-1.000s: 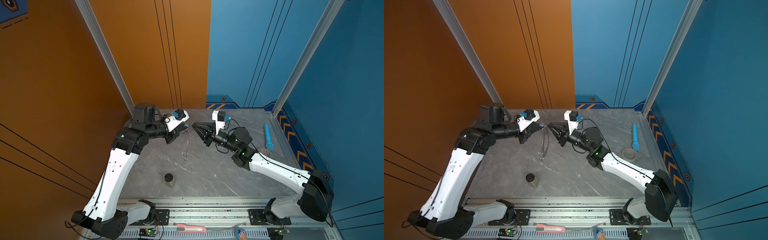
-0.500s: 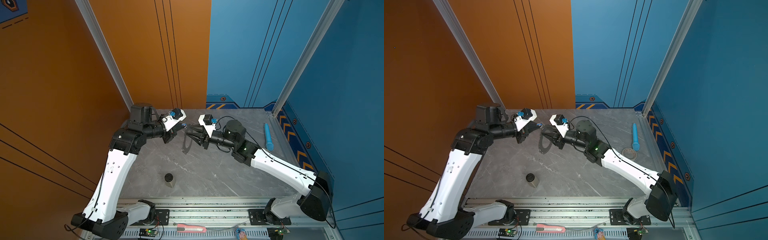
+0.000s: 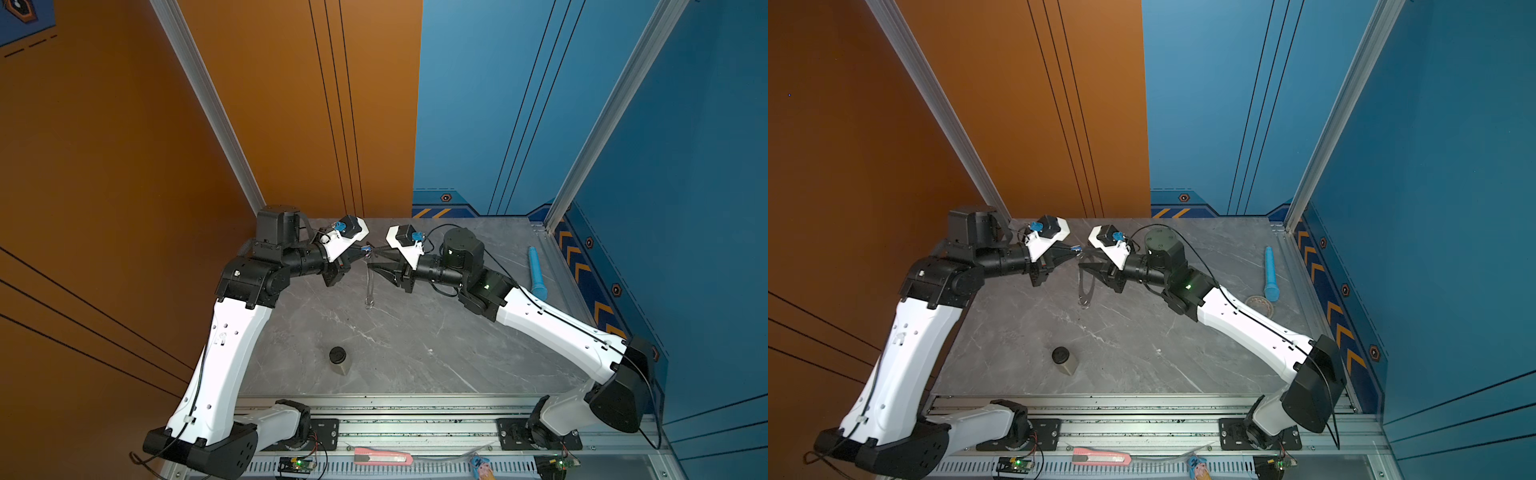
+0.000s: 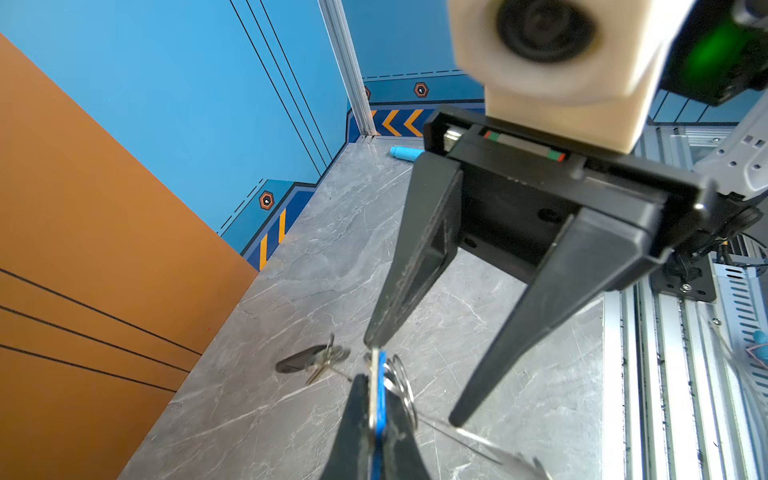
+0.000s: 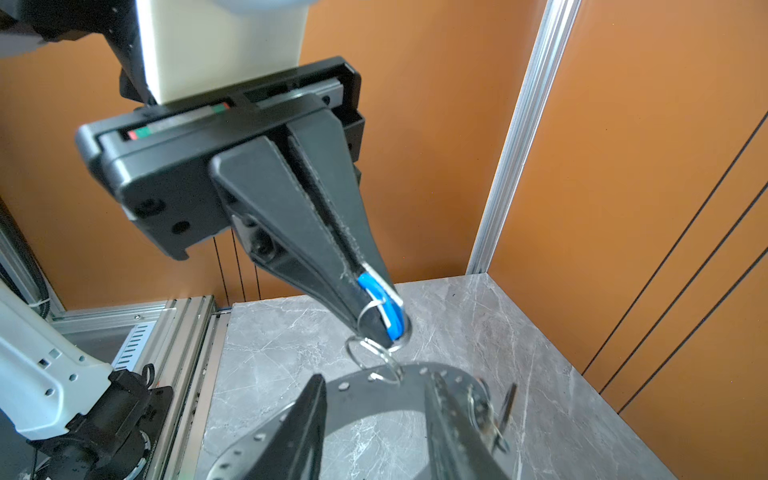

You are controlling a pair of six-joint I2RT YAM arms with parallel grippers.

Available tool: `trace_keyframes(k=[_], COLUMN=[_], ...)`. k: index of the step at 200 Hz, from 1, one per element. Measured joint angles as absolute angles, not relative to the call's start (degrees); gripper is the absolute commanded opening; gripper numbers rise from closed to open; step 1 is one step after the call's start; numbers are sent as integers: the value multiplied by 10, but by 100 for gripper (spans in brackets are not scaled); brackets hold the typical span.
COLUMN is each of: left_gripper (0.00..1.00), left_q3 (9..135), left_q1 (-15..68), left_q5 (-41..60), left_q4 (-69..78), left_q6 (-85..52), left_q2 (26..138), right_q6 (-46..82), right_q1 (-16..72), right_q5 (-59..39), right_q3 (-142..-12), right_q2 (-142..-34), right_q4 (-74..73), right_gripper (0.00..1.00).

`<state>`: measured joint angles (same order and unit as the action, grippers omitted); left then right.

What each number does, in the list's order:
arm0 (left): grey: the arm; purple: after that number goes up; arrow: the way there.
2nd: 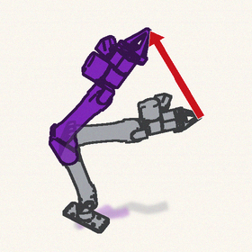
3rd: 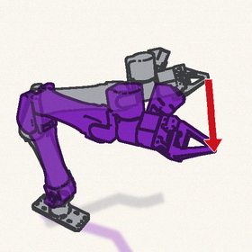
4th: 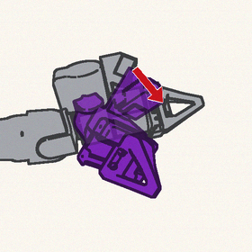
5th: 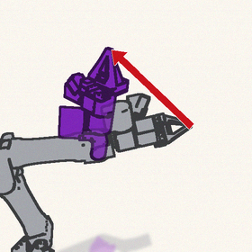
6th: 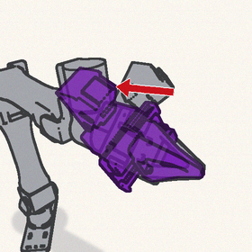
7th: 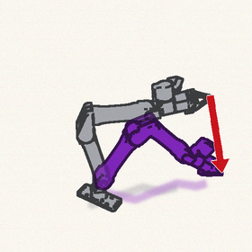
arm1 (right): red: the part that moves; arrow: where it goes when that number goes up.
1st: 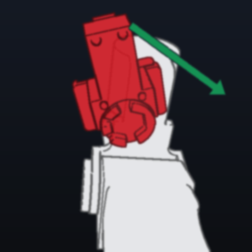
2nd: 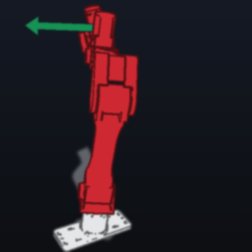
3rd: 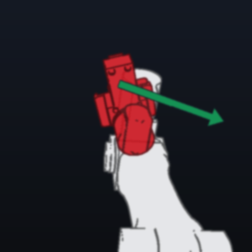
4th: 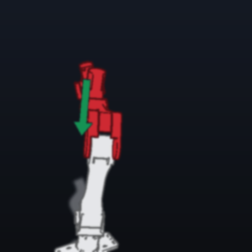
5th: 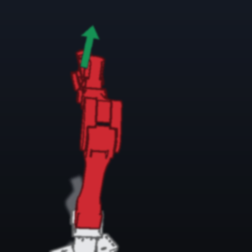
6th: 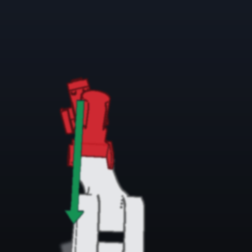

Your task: Remove the keys from the keyring

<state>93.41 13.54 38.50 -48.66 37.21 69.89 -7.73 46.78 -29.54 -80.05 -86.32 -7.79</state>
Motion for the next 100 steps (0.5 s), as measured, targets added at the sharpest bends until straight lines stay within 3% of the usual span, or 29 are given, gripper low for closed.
trace_keyframes(k=[67,100], left_gripper=[0,0], left_q3=[924,923], left_q1=[135,134], left_q5=[391,391], left_q4=[-486,-488], left_q6=[372,372], left_q2=[697,693], right_q6=[-88,-90], right_q1=[460,460], right_q5=[-329,-335], right_q3=[-833,-833], right_q2=[-880,-880], right_q4=[-54,-50], right_gripper=[20,15])
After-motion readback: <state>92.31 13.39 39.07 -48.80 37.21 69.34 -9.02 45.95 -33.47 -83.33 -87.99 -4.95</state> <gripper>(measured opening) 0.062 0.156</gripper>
